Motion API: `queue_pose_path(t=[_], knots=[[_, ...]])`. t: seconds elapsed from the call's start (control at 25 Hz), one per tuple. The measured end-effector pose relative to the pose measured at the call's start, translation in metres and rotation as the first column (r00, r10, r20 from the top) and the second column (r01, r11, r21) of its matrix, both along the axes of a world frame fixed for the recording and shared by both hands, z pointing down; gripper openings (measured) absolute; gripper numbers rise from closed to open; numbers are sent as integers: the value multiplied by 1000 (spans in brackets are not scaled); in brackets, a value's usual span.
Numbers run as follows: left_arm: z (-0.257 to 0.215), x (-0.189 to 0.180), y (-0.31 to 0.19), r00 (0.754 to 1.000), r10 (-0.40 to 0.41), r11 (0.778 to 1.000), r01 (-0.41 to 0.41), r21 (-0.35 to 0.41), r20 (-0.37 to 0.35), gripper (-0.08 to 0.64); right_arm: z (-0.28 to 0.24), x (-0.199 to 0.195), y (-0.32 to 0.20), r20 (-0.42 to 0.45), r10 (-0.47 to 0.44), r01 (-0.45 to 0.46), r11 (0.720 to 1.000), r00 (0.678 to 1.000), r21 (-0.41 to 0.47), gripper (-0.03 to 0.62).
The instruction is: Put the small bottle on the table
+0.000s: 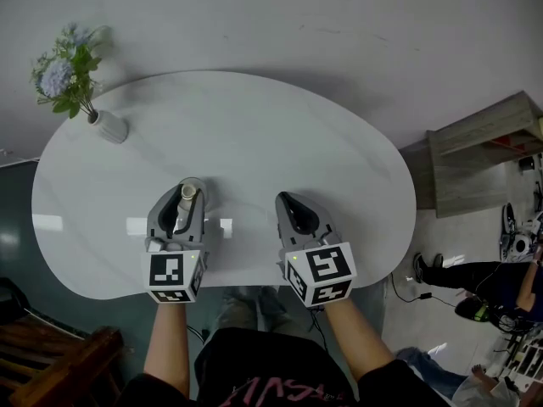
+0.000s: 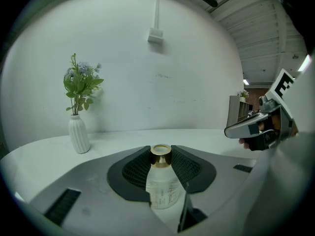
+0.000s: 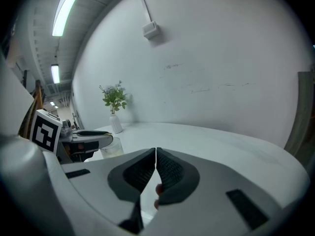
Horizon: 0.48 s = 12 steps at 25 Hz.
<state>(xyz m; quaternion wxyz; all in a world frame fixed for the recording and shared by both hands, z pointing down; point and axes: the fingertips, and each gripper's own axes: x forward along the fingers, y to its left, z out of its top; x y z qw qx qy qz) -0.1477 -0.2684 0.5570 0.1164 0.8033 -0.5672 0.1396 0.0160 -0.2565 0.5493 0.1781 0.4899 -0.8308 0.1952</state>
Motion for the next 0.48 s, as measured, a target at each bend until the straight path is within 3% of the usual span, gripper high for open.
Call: queue_pose_path(t=[0.48], knots=[[5, 1, -2, 1000, -2, 1000, 2, -10, 0, 132, 10, -3, -2, -3, 4, -4, 1000, 1000, -24, 67]])
